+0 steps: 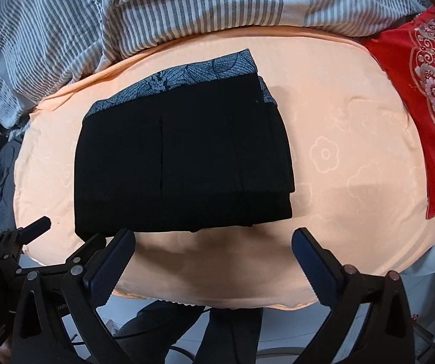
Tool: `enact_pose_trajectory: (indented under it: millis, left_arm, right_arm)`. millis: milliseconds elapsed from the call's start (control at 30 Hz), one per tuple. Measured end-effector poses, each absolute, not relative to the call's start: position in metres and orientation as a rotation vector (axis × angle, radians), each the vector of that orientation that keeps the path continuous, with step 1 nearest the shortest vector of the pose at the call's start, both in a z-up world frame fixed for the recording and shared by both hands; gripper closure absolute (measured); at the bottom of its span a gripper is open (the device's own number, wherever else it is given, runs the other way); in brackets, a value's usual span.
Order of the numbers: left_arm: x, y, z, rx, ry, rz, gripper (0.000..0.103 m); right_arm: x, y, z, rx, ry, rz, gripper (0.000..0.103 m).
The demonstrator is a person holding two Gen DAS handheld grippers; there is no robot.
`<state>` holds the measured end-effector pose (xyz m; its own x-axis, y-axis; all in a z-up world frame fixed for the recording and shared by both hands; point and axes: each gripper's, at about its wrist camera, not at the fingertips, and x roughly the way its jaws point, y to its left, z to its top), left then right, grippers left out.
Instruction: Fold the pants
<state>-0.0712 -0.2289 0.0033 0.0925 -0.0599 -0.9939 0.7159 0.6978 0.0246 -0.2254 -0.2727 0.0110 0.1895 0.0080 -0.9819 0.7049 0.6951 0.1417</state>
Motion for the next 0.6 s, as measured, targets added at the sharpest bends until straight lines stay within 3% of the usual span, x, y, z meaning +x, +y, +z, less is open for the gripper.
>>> enact_pose_trajectory:
  millis: [600]
  left_arm:
    - [-0.068,-0.229,0.004,0.635,1.346,-0.636,0.000]
  right_arm:
    - [-0.214,-0.262,0.011,0.631,1.321,-0.576,0.000]
